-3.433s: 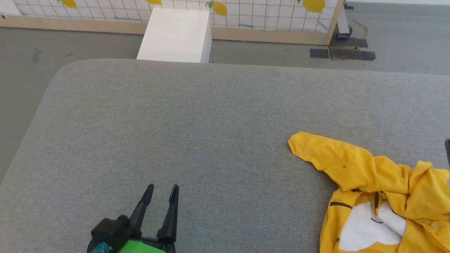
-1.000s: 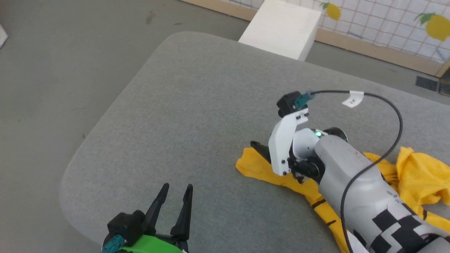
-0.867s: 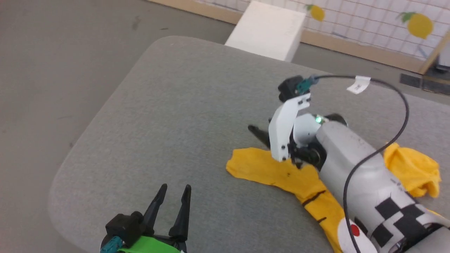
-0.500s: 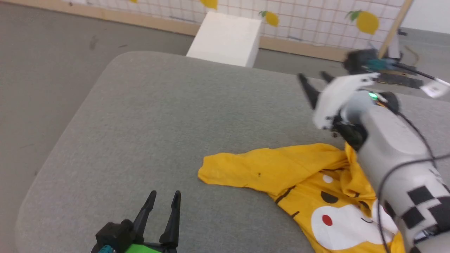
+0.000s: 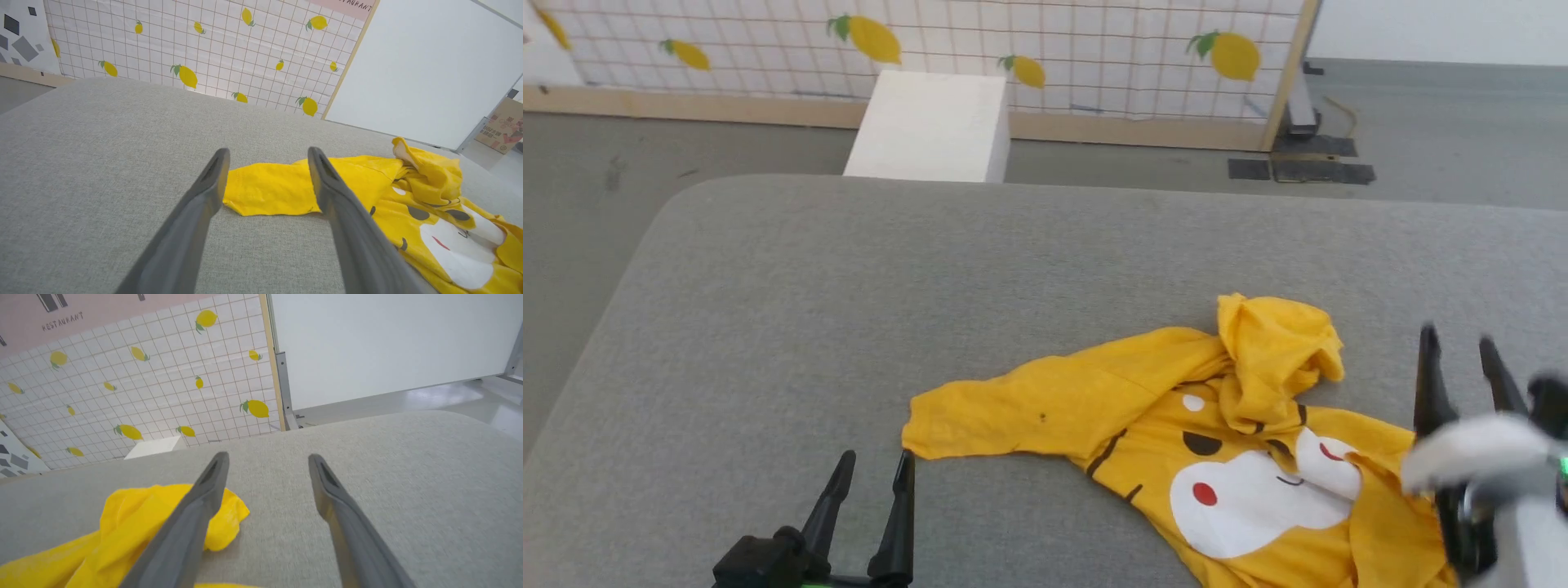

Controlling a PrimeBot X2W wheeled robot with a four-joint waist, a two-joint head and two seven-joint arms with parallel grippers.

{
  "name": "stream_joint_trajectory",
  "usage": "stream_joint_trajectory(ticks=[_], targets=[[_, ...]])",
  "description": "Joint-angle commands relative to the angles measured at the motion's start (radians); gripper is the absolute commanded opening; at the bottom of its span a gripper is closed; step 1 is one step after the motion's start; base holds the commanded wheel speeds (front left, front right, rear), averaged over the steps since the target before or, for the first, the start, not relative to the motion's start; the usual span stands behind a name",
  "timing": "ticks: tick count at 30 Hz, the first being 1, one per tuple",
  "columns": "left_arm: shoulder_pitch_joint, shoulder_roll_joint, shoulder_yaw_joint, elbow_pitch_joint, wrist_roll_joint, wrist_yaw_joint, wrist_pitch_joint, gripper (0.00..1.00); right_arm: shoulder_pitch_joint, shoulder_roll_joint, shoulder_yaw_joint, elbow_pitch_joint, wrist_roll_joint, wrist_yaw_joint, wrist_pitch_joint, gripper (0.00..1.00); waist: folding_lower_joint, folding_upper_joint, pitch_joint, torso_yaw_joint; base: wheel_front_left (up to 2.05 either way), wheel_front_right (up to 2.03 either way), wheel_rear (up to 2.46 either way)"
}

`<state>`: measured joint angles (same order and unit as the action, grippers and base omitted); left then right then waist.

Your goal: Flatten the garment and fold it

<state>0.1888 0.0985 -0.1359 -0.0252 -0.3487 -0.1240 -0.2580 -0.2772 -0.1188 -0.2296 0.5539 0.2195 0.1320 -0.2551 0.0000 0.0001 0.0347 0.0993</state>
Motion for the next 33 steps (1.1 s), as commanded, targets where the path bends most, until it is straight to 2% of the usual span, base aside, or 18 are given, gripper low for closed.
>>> stream_joint_trajectory(ticks=[1,3,5,7,10,17,22,27,30,33], targets=[[0.014,-0.003,0.003,-0.007,0.004,-0.007,-0.004,1.00,0.086,0.046,-0.022,-0.101,-0.051,-0.001,-0.006,1.00,0.0000,-0.0001,0.001,-0.025,0.00,0.00,0.00],[0.017,-0.001,0.001,-0.012,0.003,-0.007,-0.004,1.00,0.222,0.066,-0.033,-0.264,-0.081,-0.001,-0.006,1.00,0.0000,-0.0001,0.004,-0.026,0.00,0.00,0.00],[0.019,0.001,0.005,-0.021,0.001,-0.007,-0.004,1.00,0.343,0.068,0.003,-0.381,-0.023,-0.001,-0.006,1.00,0.0000,-0.0001,0.007,-0.027,0.00,0.00,0.00],[0.024,0.002,0.013,-0.030,-0.001,-0.007,-0.004,1.00,0.440,0.068,0.026,-0.470,0.031,-0.001,-0.006,1.00,0.0000,-0.0001,0.010,-0.032,0.00,0.00,0.00],[0.035,0.000,0.026,-0.041,-0.001,-0.007,-0.004,1.00,0.527,0.068,0.047,-0.538,0.086,-0.001,-0.006,1.00,0.0000,-0.0001,0.018,-0.040,0.00,0.00,0.00],[0.034,0.002,0.030,-0.050,0.004,-0.007,-0.004,1.00,0.576,0.068,0.104,-0.593,0.055,-0.001,-0.007,1.00,0.0000,-0.0001,0.040,-0.039,0.00,0.00,0.00],[-0.009,0.025,0.026,-0.058,0.026,-0.007,-0.004,1.00,0.565,0.068,0.113,-0.613,0.039,-0.001,-0.007,1.00,0.0000,-0.0001,0.061,-0.035,0.00,0.00,0.00],[-0.117,0.115,-0.038,-0.022,0.035,-0.007,0.027,1.00,0.555,0.068,0.123,-0.613,0.034,-0.001,-0.007,1.00,0.0000,-0.0001,0.076,-0.031,0.00,0.00,0.00],[-0.222,0.181,-0.101,0.027,0.023,-0.007,0.123,1.00,0.551,0.068,0.131,-0.605,0.033,-0.001,-0.007,1.00,0.0000,-0.0001,0.084,-0.029,0.00,0.00,0.00],[-0.320,0.217,-0.156,0.099,-0.017,-0.007,0.241,1.00,0.546,0.068,0.137,-0.598,0.033,-0.001,-0.007,1.00,0.0000,-0.0001,0.089,-0.028,0.00,0.00,0.00]])
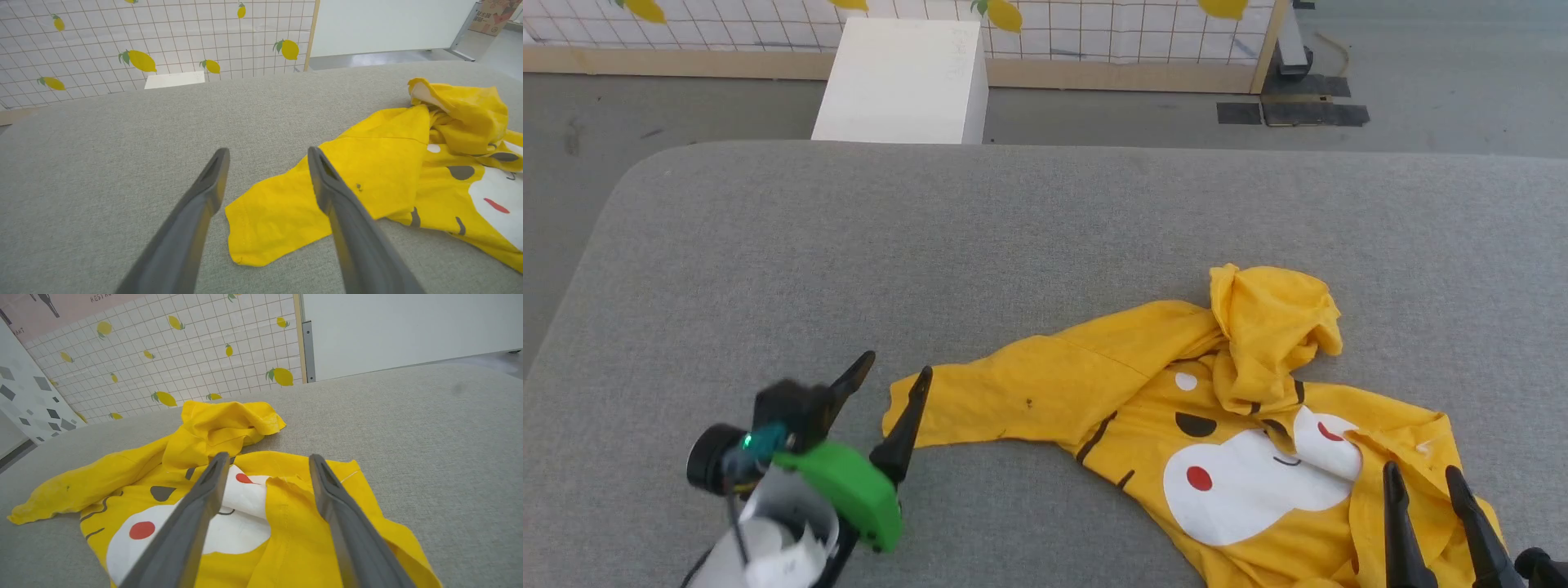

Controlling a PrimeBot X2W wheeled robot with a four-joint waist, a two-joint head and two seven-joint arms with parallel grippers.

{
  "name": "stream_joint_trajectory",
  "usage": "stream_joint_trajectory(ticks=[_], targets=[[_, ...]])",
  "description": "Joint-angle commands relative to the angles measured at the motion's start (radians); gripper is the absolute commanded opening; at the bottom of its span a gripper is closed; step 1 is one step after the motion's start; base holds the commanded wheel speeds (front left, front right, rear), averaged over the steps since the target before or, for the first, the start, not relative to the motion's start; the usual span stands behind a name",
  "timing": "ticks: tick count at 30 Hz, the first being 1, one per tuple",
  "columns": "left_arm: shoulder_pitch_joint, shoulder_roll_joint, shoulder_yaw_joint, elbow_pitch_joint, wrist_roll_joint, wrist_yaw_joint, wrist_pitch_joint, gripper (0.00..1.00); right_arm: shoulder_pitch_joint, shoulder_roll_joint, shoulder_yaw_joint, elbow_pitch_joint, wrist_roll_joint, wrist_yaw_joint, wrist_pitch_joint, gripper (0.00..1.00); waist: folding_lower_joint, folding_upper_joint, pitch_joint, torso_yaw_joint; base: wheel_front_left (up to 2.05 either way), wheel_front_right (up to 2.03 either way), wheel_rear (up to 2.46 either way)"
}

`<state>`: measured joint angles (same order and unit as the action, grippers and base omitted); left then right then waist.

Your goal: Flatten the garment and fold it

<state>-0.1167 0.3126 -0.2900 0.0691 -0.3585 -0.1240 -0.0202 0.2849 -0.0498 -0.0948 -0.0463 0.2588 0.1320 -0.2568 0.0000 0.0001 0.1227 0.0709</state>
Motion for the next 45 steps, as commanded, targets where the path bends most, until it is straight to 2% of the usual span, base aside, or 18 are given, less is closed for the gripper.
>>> stream_joint_trajectory(ticks=[1,3,8,12,16,17,18,19,22,26,33,37,41,45], targets=[[-0.045,0.007,-0.014,0.038,-0.026,-0.007,0.053,1.00,-0.017,-0.001,0.005,0.005,-0.006,-0.001,-0.005,1.00,0.0000,-0.0001,0.002,-0.001,0.00,0.00,0.00],[-0.096,0.023,-0.041,0.107,-0.042,-0.007,0.145,1.00,-0.021,-0.001,0.013,0.009,-0.007,-0.001,-0.005,1.00,0.0000,-0.0001,0.008,-0.005,0.00,0.00,0.00],[-0.177,0.020,-0.048,0.275,-0.100,-0.002,0.321,1.00,-0.031,-0.001,0.030,0.018,-0.005,-0.001,-0.005,1.00,0.0000,-0.0001,0.027,-0.026,0.00,0.00,0.00],[-0.213,0.013,-0.047,0.364,-0.115,0.003,0.359,1.00,-0.036,-0.001,0.039,0.022,-0.007,-0.001,-0.005,1.00,0.0000,-0.0001,0.044,-0.047,0.00,0.00,0.00],[-0.217,-0.031,-0.040,0.441,-0.182,0.000,0.379,1.00,-0.040,-0.001,0.043,0.028,-0.009,-0.001,-0.005,1.00,0.0000,-0.0001,0.047,-0.063,0.00,0.00,0.00],[-0.215,-0.039,-0.050,0.457,-0.194,-0.001,0.387,0.97,-0.040,-0.001,0.043,0.029,-0.010,-0.001,-0.005,1.00,0.0000,-0.0001,0.046,-0.066,0.00,0.00,0.00],[-0.212,-0.044,-0.061,0.469,-0.201,-0.003,0.392,0.16,-0.040,-0.001,0.044,0.030,-0.010,-0.001,-0.005,1.00,0.0000,-0.0001,0.044,-0.068,0.00,0.00,0.00],[-0.207,-0.050,-0.075,0.481,-0.211,-0.004,0.395,0.00,-0.039,-0.001,0.044,0.032,-0.011,-0.001,-0.005,1.00,0.0000,-0.0001,0.042,-0.069,0.00,0.00,0.00],[-0.202,-0.050,-0.119,0.492,-0.233,-0.006,0.364,0.00,-0.041,0.000,0.046,0.042,-0.014,-0.001,-0.005,1.00,0.0000,-0.0001,0.031,-0.066,0.00,0.00,0.00],[-0.230,-0.019,-0.136,0.451,-0.263,-0.006,0.294,0.00,-0.039,0.000,0.048,0.046,-0.020,-0.001,-0.005,1.00,0.0000,-0.0001,0.021,-0.052,0.00,0.00,0.00],[-0.365,0.148,-0.052,0.383,-0.218,-0.007,0.097,0.00,-0.051,0.000,0.046,0.039,-0.034,-0.001,-0.005,1.00,0.0000,-0.0001,0.049,-0.045,0.00,0.00,0.00],[-0.438,0.214,-0.015,0.388,-0.203,-0.007,0.045,0.00,-0.067,0.000,0.043,0.034,-0.043,-0.001,-0.005,1.00,0.0000,-0.0001,0.077,-0.058,0.00,0.00,0.00],[-0.483,0.236,-0.007,0.432,-0.210,-0.007,0.042,0.00,-0.084,0.000,0.052,0.035,-0.046,-0.001,-0.005,1.00,0.0000,-0.0001,0.114,-0.075,0.00,0.00,0.00],[-0.501,0.218,-0.019,0.489,-0.242,-0.007,0.057,0.00,-0.104,0.000,0.059,0.032,-0.044,-0.001,-0.005,1.00,0.0000,-0.0001,0.152,-0.086,0.00,0.00,0.00]])
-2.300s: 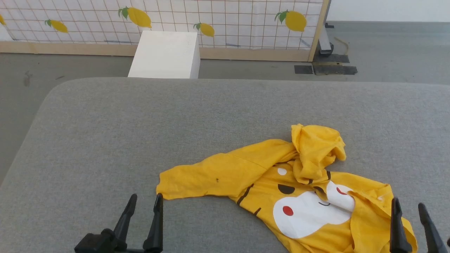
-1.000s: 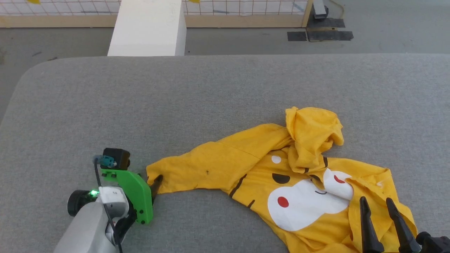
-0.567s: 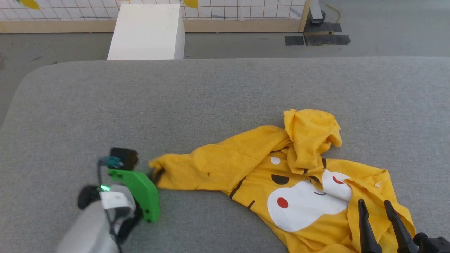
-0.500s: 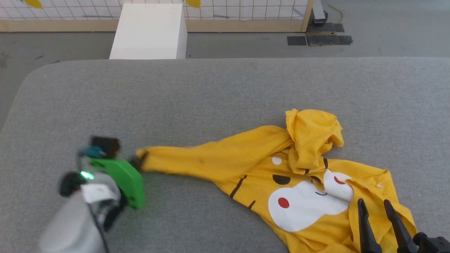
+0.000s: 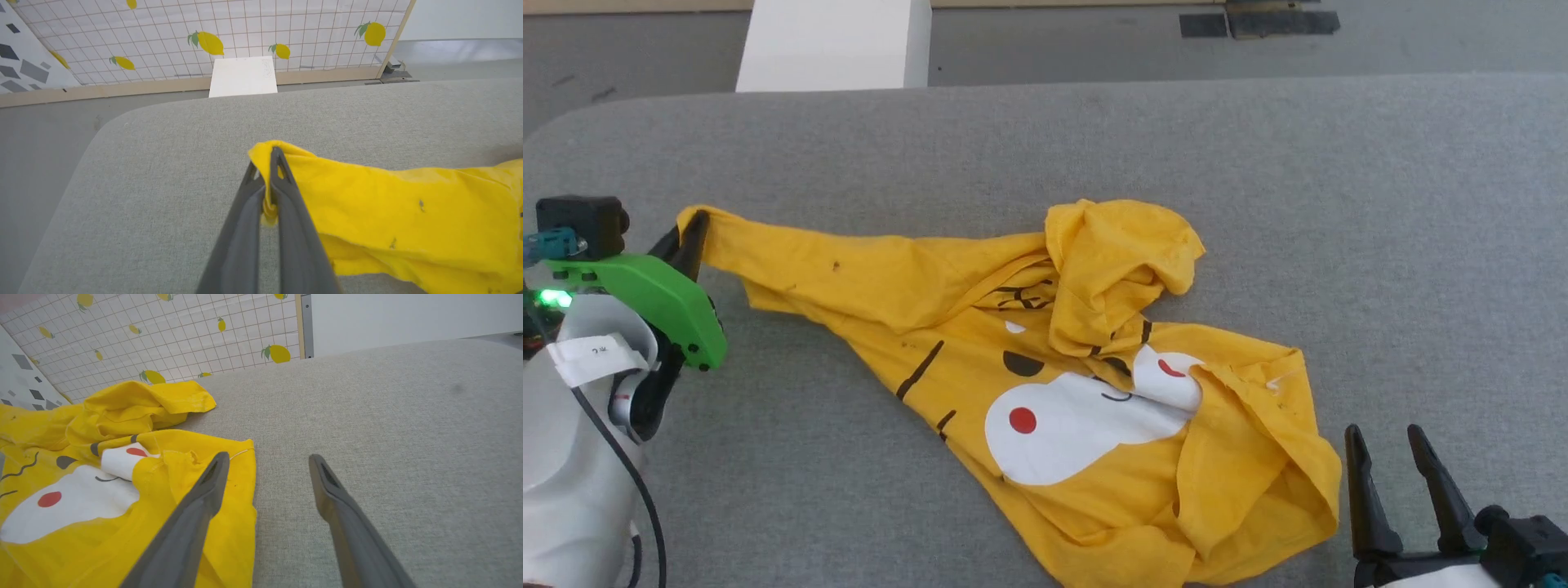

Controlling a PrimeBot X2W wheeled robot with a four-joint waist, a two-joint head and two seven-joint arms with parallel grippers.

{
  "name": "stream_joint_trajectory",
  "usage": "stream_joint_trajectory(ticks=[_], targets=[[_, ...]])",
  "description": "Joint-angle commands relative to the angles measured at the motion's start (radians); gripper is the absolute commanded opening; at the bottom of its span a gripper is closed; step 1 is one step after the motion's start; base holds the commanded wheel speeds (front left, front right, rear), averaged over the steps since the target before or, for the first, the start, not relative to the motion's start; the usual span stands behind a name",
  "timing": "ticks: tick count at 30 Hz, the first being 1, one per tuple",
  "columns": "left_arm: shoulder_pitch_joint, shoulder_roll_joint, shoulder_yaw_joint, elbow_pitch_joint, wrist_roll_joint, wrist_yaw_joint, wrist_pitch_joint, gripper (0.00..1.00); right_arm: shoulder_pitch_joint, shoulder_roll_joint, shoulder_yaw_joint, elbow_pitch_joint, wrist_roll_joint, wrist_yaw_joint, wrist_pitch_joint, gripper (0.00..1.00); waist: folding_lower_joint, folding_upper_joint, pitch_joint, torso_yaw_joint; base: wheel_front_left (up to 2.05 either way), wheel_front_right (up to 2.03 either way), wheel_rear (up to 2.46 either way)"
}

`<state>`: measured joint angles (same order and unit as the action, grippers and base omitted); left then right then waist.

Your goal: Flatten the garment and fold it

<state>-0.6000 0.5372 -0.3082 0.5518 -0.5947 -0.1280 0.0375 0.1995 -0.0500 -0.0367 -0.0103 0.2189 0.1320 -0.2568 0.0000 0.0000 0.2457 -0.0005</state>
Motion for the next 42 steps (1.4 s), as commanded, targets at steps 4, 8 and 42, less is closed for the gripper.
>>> stream_joint_trajectory(ticks=[4,8,42], targets=[[-0.023,-0.037,-0.017,0.061,-0.047,-0.003,0.001,0.00,-0.038,0.000,0.006,-0.001,-0.004,-0.001,-0.005,1.00,0.0000,0.0000,0.057,-0.015,0.00,0.00,0.00],[-0.030,-0.066,-0.029,0.121,-0.080,-0.003,-0.015,0.21,-0.055,0.000,0.011,0.007,-0.011,-0.001,-0.005,1.00,0.0000,0.0000,0.063,-0.005,0.00,0.00,0.00],[0.352,-0.209,-0.276,-0.460,-0.128,0.346,0.093,1.00,-0.018,0.000,-0.010,0.073,0.015,-0.001,-0.005,1.00,0.0000,0.0000,-0.075,0.093,0.00,0.00,0.00]])
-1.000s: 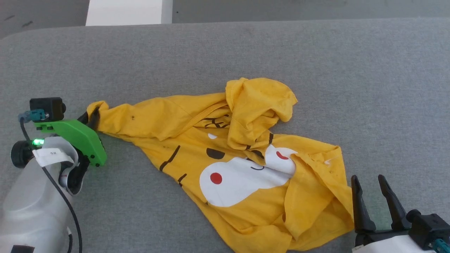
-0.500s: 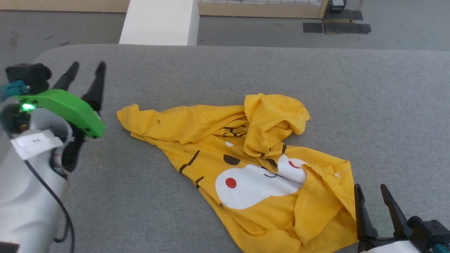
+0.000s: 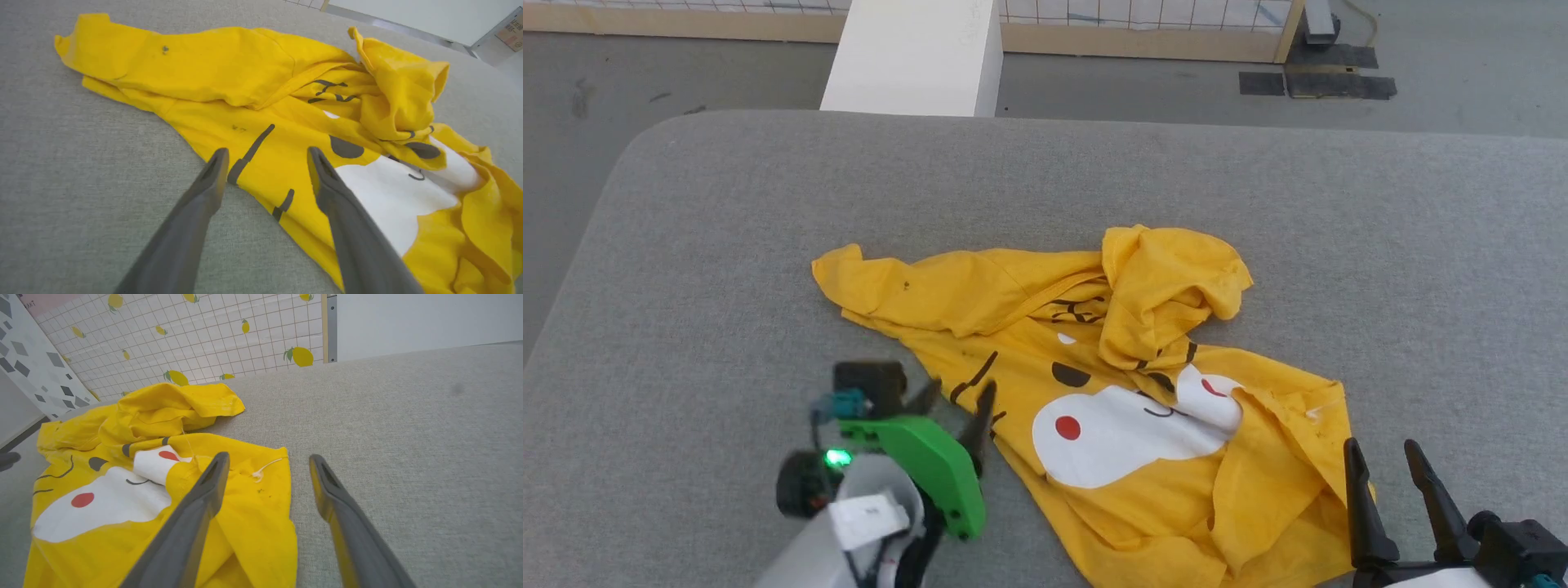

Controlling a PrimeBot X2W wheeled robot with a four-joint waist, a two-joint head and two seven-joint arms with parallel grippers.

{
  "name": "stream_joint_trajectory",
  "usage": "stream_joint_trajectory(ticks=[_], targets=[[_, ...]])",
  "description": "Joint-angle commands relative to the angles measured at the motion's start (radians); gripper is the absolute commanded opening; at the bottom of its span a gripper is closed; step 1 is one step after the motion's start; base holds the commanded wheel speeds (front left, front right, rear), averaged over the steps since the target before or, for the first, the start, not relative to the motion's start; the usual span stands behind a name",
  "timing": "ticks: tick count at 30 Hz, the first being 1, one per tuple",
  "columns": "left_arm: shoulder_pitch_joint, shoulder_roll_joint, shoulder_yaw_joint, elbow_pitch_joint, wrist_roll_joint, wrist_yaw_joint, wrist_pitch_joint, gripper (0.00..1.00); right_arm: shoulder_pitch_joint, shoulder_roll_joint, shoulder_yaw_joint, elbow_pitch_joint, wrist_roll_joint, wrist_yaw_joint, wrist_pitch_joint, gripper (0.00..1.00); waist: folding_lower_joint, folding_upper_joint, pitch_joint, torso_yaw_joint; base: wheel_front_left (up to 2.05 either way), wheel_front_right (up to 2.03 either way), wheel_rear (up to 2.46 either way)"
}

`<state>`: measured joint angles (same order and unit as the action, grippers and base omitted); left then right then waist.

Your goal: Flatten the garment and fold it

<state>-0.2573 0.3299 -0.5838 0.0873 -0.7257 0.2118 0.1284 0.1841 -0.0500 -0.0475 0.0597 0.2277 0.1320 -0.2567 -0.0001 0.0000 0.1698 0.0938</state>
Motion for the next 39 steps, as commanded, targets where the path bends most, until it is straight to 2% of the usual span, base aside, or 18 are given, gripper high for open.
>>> stream_joint_trajectory(ticks=[1,6,16,17,18,20,21,24,25,28,32,34,38,39], targets=[[0.014,-0.009,-0.017,0.029,0.008,0.017,0.021,1.00,-0.005,0.000,0.003,0.005,0.008,-0.001,-0.005,1.00,0.0001,0.0000,0.002,-0.003,0.00,0.00,0.00],[0.007,-0.062,-0.030,0.150,-0.013,0.047,0.057,1.00,-0.016,0.000,0.016,0.011,0.012,-0.001,-0.005,1.00,0.0001,0.0000,0.008,-0.016,0.00,0.00,0.00],[-0.028,-0.157,-0.005,0.339,-0.108,0.031,0.100,1.00,-0.023,0.000,0.026,0.024,0.013,-0.001,-0.005,1.00,0.0001,0.0000,0.008,-0.061,0.00,0.00,0.00],[-0.029,-0.160,-0.011,0.360,-0.112,0.026,0.111,0.91,-0.023,0.000,0.028,0.026,0.013,-0.001,-0.005,1.00,0.0001,0.0000,0.006,-0.065,0.00,0.00,0.00],[-0.030,-0.166,-0.014,0.383,-0.119,0.017,0.119,0.00,-0.023,0.000,0.030,0.028,0.013,-0.001,-0.005,1.00,0.0001,0.0000,0.003,-0.069,0.00,0.00,0.00],[-0.030,-0.171,-0.016,0.417,-0.130,0.002,0.126,0.00,-0.022,0.000,0.032,0.031,0.012,-0.001,-0.005,1.00,0.0001,0.0000,-0.002,-0.076,0.00,0.00,0.00],[-0.029,-0.165,-0.006,0.434,-0.150,-0.036,0.115,0.00,-0.011,0.000,0.029,0.035,0.011,-0.001,-0.005,1.00,0.0001,0.0000,-0.025,-0.079,0.00,0.00,0.00],[-0.014,-0.138,0.016,0.391,-0.179,-0.069,0.117,0.00,0.001,0.000,0.026,0.035,0.007,-0.001,-0.005,1.00,0.0001,0.0000,-0.044,-0.079,0.00,0.00,0.00],[0.040,-0.077,0.058,0.293,-0.223,-0.085,0.132,0.00,0.012,0.000,0.018,0.033,0.003,-0.001,-0.005,1.00,0.0001,0.0000,-0.059,-0.077,0.00,0.00,0.00],[0.129,0.009,0.104,0.181,-0.253,-0.063,0.153,0.00,0.027,0.000,0.004,0.027,0.001,-0.001,-0.005,1.00,0.0001,0.0000,-0.067,-0.066,0.00,0.00,0.00],[0.266,0.134,0.178,0.076,-0.270,0.005,0.156,0.00,0.043,0.000,-0.005,0.025,-0.006,-0.001,-0.005,1.00,0.0001,0.0000,-0.070,-0.045,0.00,0.00,0.00],[0.322,0.196,0.194,0.057,-0.240,0.043,0.149,0.00,0.045,0.000,-0.006,0.025,-0.008,-0.001,-0.005,1.00,0.0001,0.0000,-0.070,-0.034,0.00,0.00,0.00],[0.392,0.234,0.203,0.041,-0.236,0.068,0.148,0.00,0.043,0.000,-0.010,0.025,-0.012,-0.001,-0.005,1.00,0.0001,0.0000,-0.069,-0.010,0.00,0.00,0.00],[0.396,0.222,0.214,0.037,-0.238,0.072,0.123,0.87,0.042,0.000,-0.010,0.027,-0.014,-0.001,-0.005,1.00,0.0001,0.0000,-0.068,-0.004,0.00,0.00,0.00]])
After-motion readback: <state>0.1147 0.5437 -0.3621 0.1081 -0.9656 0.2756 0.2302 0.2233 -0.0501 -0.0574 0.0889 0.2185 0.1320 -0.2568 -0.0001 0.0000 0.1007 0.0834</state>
